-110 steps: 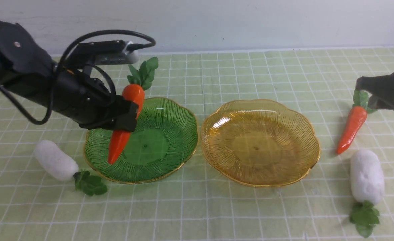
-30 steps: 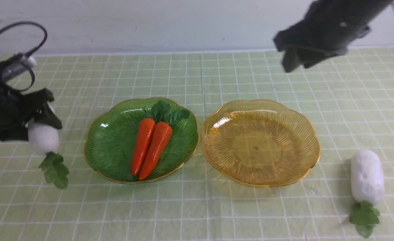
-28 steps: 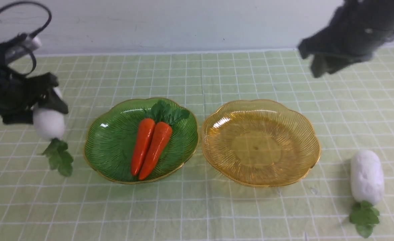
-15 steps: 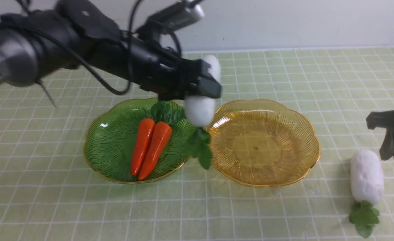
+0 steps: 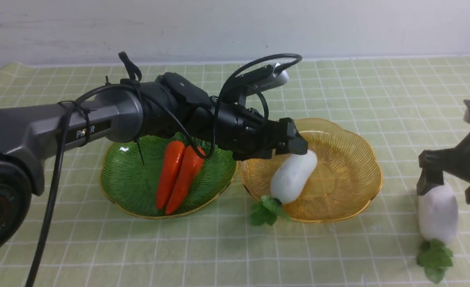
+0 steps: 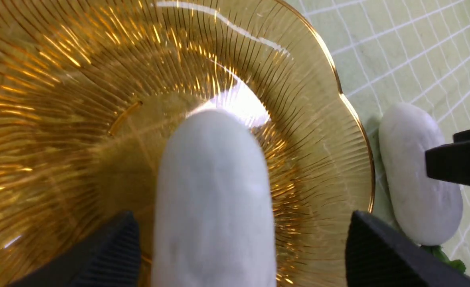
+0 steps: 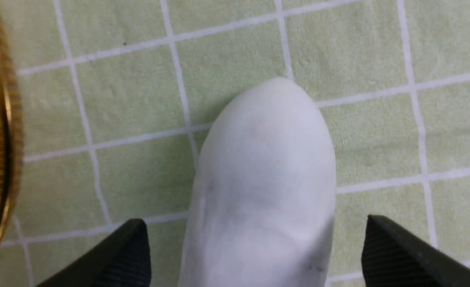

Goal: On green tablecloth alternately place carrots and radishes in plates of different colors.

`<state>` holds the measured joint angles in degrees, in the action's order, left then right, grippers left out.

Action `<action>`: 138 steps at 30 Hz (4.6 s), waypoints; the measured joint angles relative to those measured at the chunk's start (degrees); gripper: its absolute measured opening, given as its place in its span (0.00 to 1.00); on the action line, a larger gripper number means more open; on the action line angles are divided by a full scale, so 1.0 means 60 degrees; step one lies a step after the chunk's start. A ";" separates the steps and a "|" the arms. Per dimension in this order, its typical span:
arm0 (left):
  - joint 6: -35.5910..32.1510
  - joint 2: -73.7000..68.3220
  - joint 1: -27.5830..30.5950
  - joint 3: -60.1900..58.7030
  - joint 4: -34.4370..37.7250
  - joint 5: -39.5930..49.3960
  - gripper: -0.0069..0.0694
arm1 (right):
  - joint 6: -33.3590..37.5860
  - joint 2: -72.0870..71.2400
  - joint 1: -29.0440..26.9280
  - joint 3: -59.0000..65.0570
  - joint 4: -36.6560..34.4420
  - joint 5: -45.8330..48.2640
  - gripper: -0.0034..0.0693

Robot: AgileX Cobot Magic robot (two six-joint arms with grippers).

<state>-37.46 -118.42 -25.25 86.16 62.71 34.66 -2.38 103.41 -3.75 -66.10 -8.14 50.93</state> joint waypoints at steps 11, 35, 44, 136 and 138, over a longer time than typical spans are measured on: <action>0.0528 0.1616 0.1596 -0.0010 -0.1021 0.1296 0.33 | 0.0223 -0.0048 -0.0019 -0.0037 -0.0528 -0.0027 0.70; 0.4980 0.7903 0.2646 -0.1997 -0.9141 0.5146 0.08 | 0.2708 0.1146 0.1792 -0.2714 -0.4155 -0.0217 0.77; 0.5395 0.9847 0.2646 -0.3269 -0.9361 0.4882 0.08 | 0.2493 0.0922 0.1114 -0.5128 -0.3679 0.3078 0.71; 0.5884 1.9833 0.3679 -1.4612 -1.0734 -0.2106 0.08 | 0.3471 -1.7403 0.0979 0.7383 -0.3098 -0.8437 0.03; 0.5884 1.9833 0.3679 -1.4612 -1.0734 -0.2106 0.08 | 0.3471 -1.7403 0.0979 0.7383 -0.3098 -0.8437 0.03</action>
<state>-2.16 0.58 -3.18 -1.51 -1.69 22.03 18.45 -1.00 2.12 -21.80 -26.73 0.31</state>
